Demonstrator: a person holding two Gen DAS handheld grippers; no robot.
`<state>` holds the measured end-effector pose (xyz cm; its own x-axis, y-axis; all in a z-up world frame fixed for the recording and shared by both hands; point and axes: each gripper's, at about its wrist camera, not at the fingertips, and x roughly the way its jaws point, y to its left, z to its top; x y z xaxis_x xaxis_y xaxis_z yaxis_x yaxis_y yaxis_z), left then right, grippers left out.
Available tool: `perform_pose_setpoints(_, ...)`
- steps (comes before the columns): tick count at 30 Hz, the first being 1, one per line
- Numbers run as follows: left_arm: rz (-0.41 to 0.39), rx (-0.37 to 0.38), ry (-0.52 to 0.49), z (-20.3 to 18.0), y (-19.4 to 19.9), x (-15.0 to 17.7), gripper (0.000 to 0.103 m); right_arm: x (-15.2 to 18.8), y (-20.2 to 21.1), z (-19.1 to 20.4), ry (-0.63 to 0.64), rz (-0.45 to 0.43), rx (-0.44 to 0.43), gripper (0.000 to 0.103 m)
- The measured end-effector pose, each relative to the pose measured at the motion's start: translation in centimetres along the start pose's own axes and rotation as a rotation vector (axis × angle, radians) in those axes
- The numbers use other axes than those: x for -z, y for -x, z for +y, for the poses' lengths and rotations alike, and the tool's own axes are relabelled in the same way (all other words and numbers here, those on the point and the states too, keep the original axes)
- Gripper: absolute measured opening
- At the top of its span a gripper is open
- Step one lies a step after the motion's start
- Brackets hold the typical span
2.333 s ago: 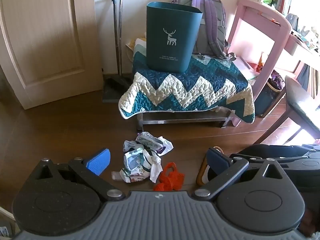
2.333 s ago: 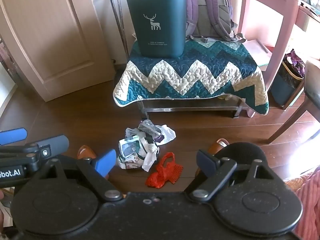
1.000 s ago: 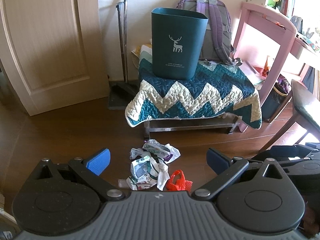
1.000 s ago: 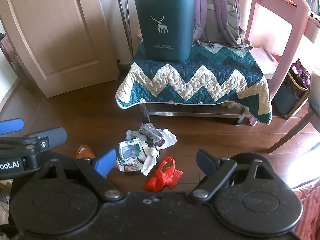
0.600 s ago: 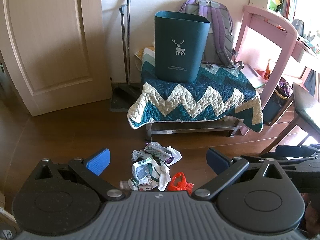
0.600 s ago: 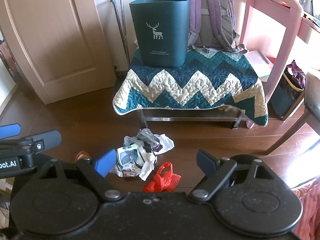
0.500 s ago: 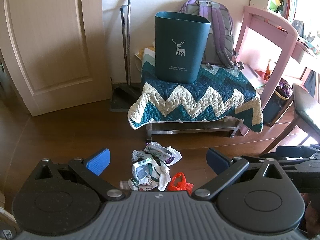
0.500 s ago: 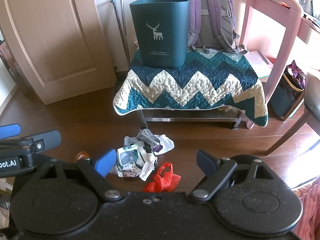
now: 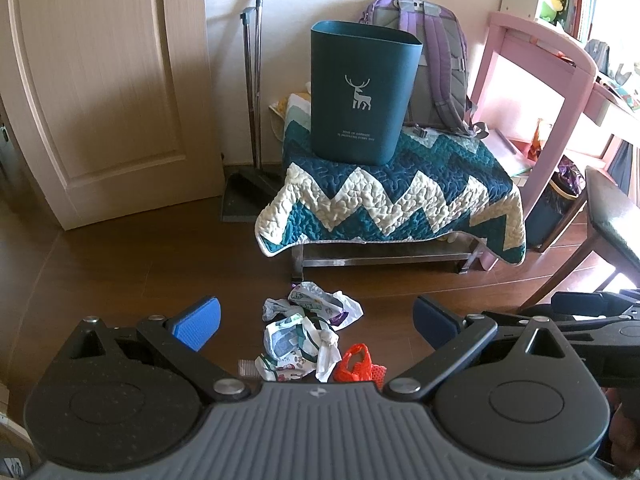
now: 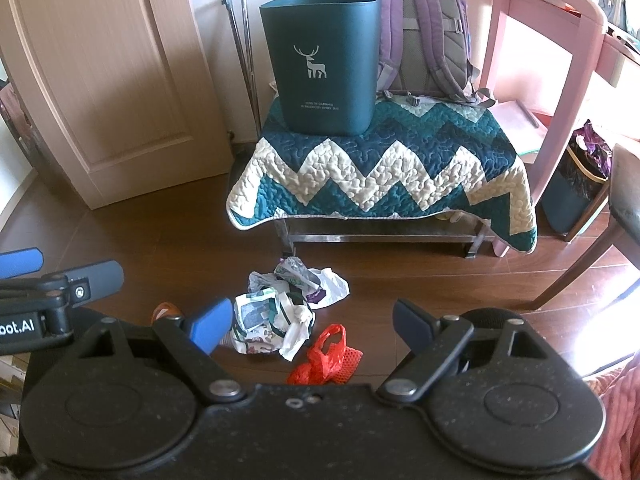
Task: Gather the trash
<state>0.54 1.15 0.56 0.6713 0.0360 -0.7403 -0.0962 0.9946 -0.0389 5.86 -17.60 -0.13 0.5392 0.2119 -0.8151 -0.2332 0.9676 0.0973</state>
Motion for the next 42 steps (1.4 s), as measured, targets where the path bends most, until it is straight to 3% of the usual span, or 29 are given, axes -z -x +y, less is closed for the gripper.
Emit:
perform_pose_setpoints(14, 0.047, 0.001, 0.008, -0.3, -2.4, 0.0, 0.103, -0.5, -2.2, -0.1, -0.005, 0.061, 0.008, 0.088)
perform_pose_setpoints(19, 0.085, 0.014, 0.002, 0.2, -5.3, -0.7, 0.103, -1.3, -4.7, -0.1, 0.020, 0.085, 0.000, 0.088)
perform_pose_setpoints(24, 0.144, 0.047, 0.060, 2.3, -10.3, -1.8, 0.103, -2.9, -8.6, -0.8, 0.041, 0.079, -0.039, 0.088)
perform_pose_setpoints(28, 0.117, -0.001, 0.044, 3.4, -14.7, -2.4, 0.103, -4.5, -13.4, -2.0, 0.043, 0.089, -0.075, 0.088)
perform_pose_setpoints(37, 0.254, -0.031, 0.071, 4.8, -29.5, -2.1, 0.103, -7.0, -28.4, -3.5, 0.108, 0.191, -0.119, 0.088)
perform_pose_setpoints(42, 0.342, -0.003, -0.075, 5.4, -38.0, -1.7, 0.103, -7.5, -37.2, -3.6, 0.163, 0.260, -0.160, 0.087)
